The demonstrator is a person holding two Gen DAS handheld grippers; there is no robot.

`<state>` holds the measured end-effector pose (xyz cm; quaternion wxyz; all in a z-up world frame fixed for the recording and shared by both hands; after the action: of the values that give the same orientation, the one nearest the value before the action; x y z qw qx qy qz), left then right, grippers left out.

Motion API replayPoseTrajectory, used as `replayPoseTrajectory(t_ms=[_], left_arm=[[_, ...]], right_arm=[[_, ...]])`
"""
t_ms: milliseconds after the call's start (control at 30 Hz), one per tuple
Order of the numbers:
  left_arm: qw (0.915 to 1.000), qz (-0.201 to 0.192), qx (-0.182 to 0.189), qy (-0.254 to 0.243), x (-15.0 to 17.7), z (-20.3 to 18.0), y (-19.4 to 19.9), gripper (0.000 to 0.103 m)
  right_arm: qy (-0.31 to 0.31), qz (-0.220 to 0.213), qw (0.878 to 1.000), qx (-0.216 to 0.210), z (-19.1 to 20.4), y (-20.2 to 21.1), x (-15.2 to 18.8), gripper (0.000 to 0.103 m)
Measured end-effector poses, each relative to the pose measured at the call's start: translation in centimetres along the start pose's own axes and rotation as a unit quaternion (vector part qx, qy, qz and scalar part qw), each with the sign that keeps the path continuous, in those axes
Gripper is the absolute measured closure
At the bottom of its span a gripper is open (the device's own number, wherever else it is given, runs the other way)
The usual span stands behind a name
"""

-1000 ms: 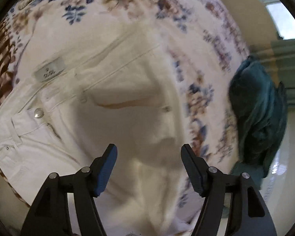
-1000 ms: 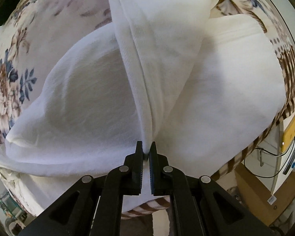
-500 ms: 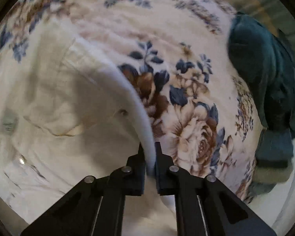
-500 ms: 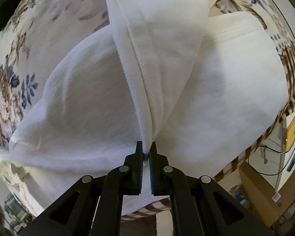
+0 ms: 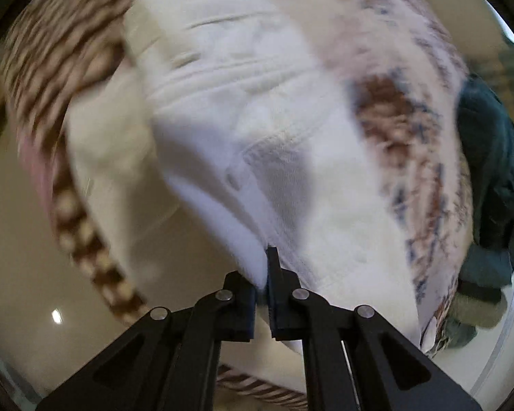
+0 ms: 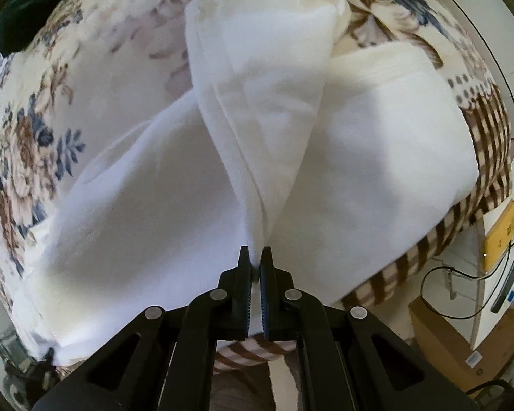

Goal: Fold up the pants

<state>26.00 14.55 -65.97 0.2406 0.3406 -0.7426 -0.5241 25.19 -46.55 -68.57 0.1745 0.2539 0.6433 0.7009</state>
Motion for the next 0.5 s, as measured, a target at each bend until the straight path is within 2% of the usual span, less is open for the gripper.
replayPoseTrajectory(t_ms=[133,233,300,333,367,433,500], left_arm=[[0.9998,0.002,-0.004,0.017,2.3,2.1,-1.0,0.099],[0.9999,-0.002,-0.003,0.012,2.8,1.9,-0.4,0.099],[1.0000,-0.002,-0.008,0.002,3.2,1.9,-0.4,0.099],[0.9999,0.000,-0.012,-0.004,3.3,2.0,-0.4,0.097],[0.9998,0.002,-0.015,-0.009,3.2,2.4,-0.3,0.094],[0.9986,0.008,-0.046,-0.027,3.1,2.4,-0.2,0.089],[0.9971,0.003,-0.065,-0.040,3.1,2.9,0.8,0.087]], right_arm=[[0.008,0.009,1.000,0.004,-1.6,-0.2,0.7,0.099],[0.011,0.023,1.000,0.007,-2.3,-1.0,2.4,0.099],[0.040,0.032,0.998,0.023,-2.7,-1.2,2.9,0.098],[0.049,0.026,0.998,0.031,-2.6,-1.0,3.2,0.085],[0.061,0.014,0.997,0.051,-2.8,-0.4,3.0,0.064],[0.072,-0.025,0.995,0.067,-3.1,1.4,2.2,0.041],[0.079,-0.072,0.992,0.071,-3.1,3.5,0.8,0.037]])
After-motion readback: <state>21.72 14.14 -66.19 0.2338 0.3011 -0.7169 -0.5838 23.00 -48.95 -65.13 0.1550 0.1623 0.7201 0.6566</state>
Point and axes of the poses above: each gripper's, at about its wrist camera, not at the fingertips, and y roughly against the way its jaws point, z to its left, x to its underside, the point moved 10 cm from there along -y, roughly the way its jaws point, and after that the axes turned 2 degrees about -z, right-handed, at the moved point
